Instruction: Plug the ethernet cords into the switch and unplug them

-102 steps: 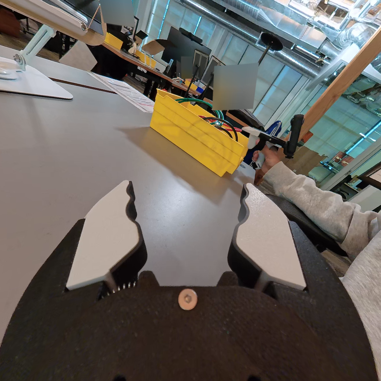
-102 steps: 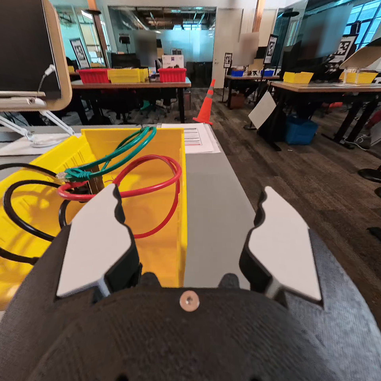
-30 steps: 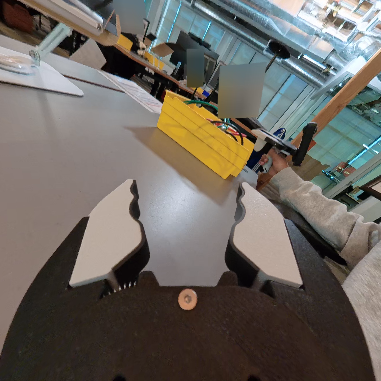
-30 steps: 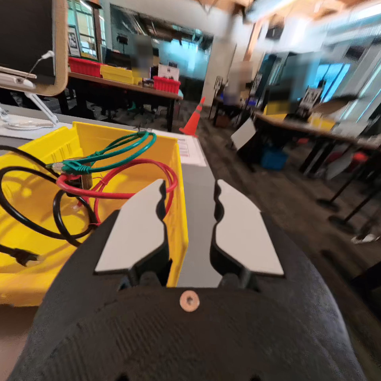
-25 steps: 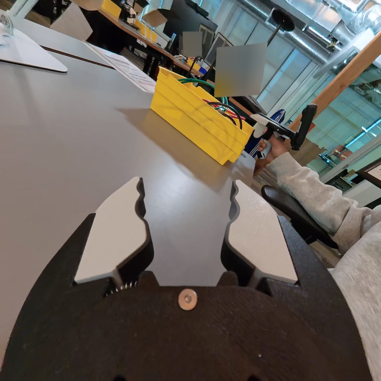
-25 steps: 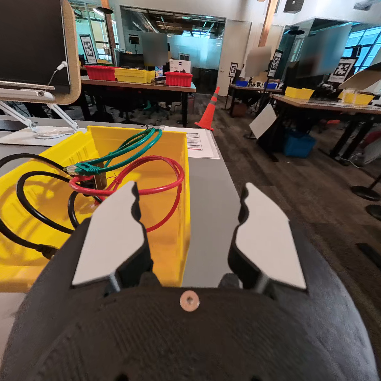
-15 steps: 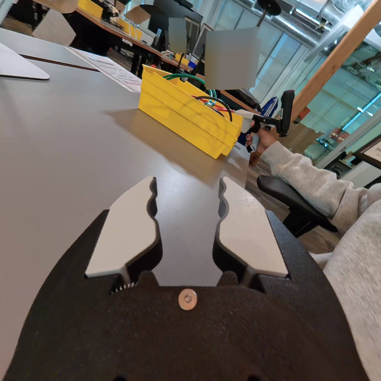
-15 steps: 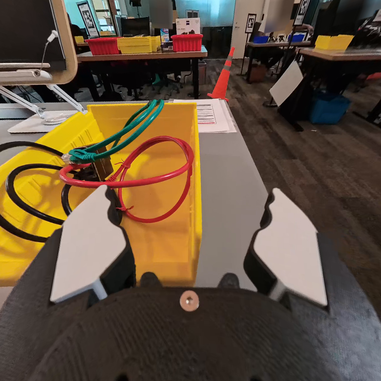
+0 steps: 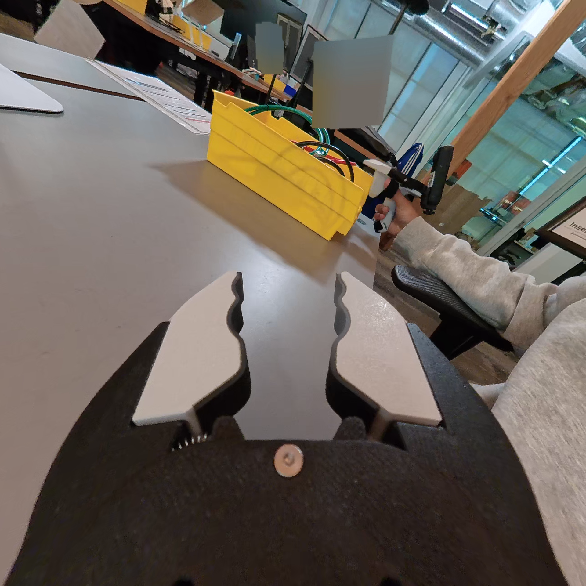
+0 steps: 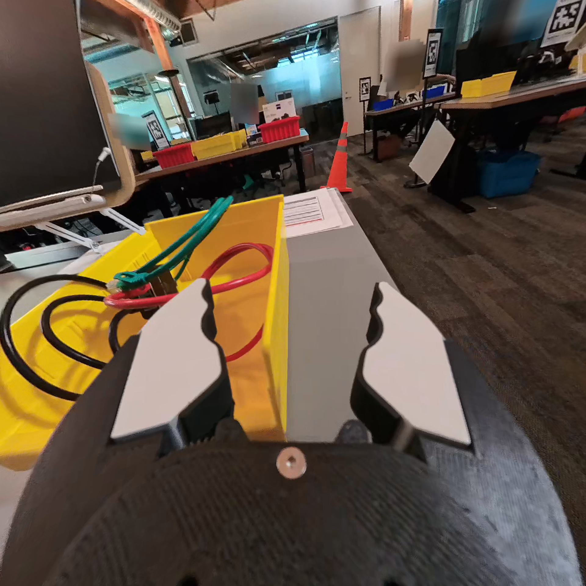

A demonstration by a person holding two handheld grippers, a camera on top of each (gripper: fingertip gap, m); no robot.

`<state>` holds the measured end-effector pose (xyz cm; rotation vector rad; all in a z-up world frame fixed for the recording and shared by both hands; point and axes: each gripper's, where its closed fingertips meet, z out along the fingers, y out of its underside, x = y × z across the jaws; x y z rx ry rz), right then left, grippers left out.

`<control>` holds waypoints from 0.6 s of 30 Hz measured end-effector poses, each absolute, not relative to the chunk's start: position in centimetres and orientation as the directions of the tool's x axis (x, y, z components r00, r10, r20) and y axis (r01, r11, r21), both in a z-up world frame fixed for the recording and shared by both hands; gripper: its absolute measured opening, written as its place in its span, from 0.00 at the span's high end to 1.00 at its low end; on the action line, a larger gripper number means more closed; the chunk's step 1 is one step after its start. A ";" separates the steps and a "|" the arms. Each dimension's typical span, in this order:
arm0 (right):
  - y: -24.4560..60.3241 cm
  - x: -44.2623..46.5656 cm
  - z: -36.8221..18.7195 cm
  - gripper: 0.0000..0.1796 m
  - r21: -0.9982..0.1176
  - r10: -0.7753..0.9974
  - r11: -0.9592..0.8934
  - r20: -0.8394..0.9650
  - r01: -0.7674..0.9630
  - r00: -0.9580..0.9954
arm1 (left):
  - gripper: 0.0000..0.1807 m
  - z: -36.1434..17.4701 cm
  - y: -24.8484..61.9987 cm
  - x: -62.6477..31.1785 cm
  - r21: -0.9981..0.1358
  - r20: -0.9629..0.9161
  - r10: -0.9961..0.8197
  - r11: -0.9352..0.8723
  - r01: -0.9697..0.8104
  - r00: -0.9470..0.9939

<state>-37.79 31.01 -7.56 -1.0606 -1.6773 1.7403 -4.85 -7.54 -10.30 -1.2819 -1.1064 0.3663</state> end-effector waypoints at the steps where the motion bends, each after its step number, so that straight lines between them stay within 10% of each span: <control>1: 30.9 -37.8 -7.9 0.47 -0.982 0.800 -0.094 -0.174 0.167 -0.574 | 0.69 -10.3 -7.5 -4.9 -0.886 0.451 0.755 0.313 0.343 0.476; 12: 28.7 -39.7 -11.4 0.52 -0.953 0.831 0.075 -0.103 0.294 -0.547 | 0.69 -10.6 -7.2 -4.8 -0.870 0.478 0.738 0.320 0.376 0.478; 18: 27.3 -39.6 -13.8 0.81 -0.900 0.821 0.251 0.002 0.357 -0.571 | 0.69 -10.7 -7.4 -4.9 -0.859 0.499 0.728 0.340 0.384 0.470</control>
